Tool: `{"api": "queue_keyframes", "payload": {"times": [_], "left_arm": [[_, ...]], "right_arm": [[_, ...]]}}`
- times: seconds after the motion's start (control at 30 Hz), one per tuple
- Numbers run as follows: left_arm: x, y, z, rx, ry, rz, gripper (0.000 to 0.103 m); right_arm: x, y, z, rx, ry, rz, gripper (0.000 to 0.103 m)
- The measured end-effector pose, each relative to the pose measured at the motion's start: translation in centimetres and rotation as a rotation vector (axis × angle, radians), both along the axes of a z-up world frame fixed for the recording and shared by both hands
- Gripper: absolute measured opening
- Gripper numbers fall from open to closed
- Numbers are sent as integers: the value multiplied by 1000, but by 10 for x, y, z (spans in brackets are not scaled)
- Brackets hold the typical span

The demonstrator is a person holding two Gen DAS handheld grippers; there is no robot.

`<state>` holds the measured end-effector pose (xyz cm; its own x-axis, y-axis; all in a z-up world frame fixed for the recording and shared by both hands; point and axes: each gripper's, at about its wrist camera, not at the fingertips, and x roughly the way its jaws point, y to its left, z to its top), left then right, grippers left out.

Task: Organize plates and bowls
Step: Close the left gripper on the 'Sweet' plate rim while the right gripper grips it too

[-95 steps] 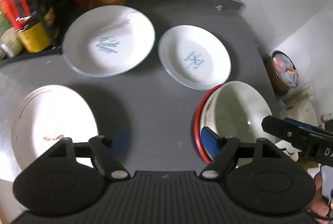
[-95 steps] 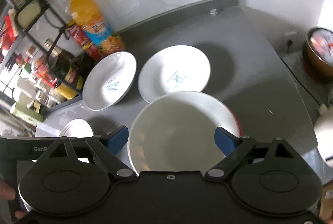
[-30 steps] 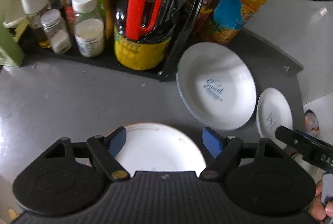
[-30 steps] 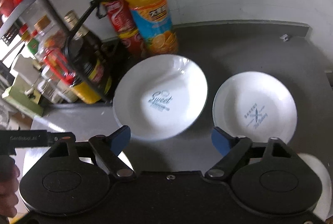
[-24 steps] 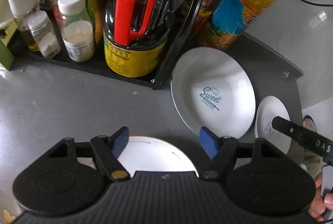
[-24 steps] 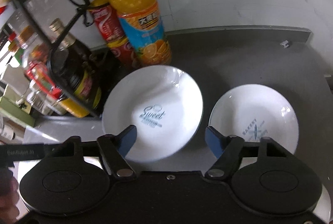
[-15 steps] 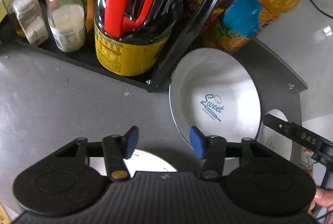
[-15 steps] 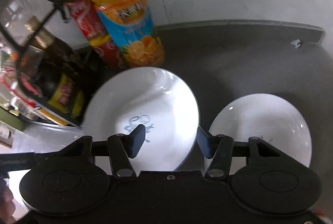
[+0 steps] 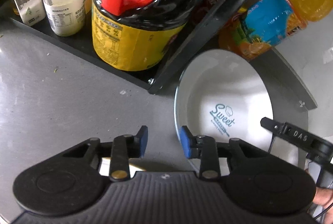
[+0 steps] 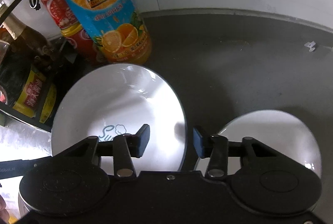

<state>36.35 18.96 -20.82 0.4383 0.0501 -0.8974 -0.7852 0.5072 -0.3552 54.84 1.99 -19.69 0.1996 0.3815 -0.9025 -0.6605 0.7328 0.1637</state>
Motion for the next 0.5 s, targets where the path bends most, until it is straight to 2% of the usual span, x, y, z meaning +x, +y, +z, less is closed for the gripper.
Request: {"api": "queue_keyframes", "payload": {"times": [0.3,0.5], "left_arm": [[11,-3,-13,-50,-8,57,20],[10,-2,-21,-96,-27,100,16]], "right_arm": [[6,0,-22,-27,62,20,24],[9,-5,-25,11,95,-17,25]]}}
